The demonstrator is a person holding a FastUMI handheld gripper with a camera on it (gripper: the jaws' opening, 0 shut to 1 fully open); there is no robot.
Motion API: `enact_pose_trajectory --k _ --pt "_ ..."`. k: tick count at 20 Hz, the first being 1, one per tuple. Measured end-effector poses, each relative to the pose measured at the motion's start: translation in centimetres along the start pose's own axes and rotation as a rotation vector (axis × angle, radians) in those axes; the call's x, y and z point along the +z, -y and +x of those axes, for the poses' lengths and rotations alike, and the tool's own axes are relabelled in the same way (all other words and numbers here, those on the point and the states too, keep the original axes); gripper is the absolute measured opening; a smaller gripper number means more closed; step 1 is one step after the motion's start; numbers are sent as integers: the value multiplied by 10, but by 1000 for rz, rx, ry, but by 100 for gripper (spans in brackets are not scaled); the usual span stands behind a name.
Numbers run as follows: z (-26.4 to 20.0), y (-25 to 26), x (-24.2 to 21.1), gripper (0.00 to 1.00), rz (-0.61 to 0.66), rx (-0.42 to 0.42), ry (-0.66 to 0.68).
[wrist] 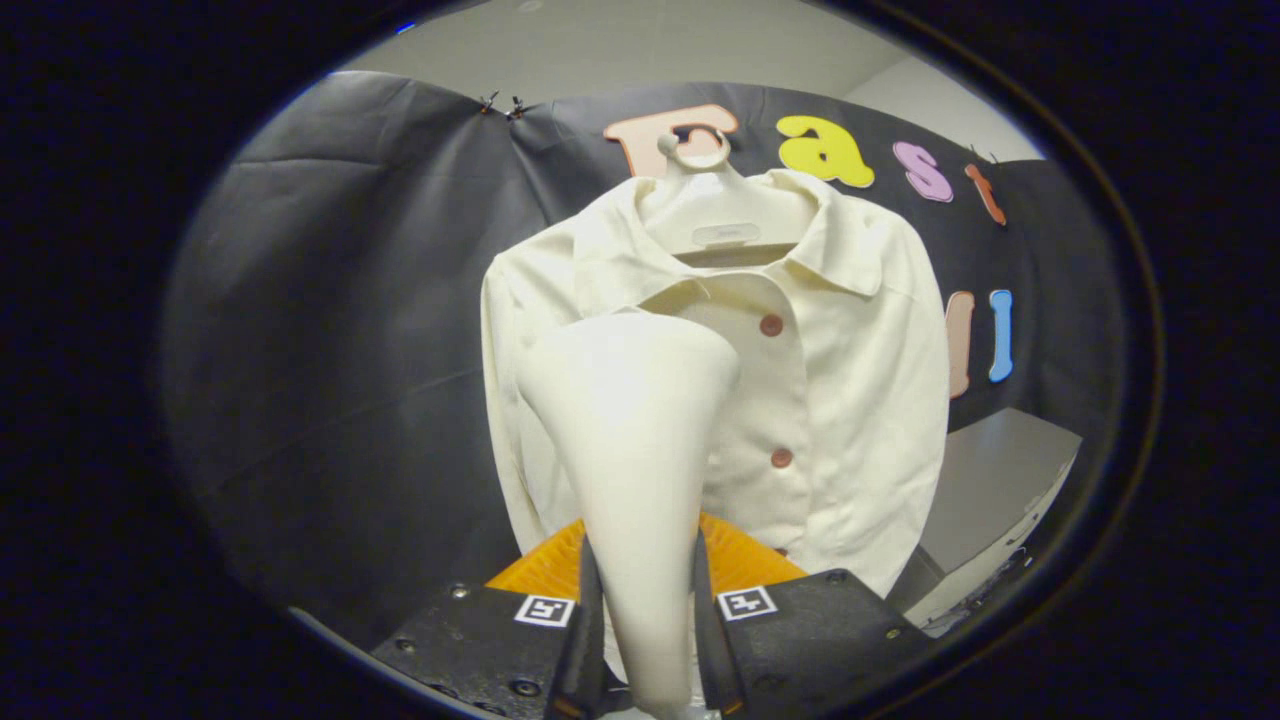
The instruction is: Iron the clothes twice with a garment steamer, once on the left side and once on the right side.
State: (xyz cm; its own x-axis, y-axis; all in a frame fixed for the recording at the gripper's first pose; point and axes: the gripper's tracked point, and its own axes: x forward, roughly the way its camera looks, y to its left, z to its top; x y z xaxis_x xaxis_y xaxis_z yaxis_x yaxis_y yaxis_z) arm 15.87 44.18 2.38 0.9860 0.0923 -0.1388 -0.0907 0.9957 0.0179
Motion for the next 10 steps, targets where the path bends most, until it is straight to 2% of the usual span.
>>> enact_pose_trajectory --k 5,10 --pt "22 16 -12 38 -11 -65 -55" --pt "28 24 -32 38 -32 -82 -83"
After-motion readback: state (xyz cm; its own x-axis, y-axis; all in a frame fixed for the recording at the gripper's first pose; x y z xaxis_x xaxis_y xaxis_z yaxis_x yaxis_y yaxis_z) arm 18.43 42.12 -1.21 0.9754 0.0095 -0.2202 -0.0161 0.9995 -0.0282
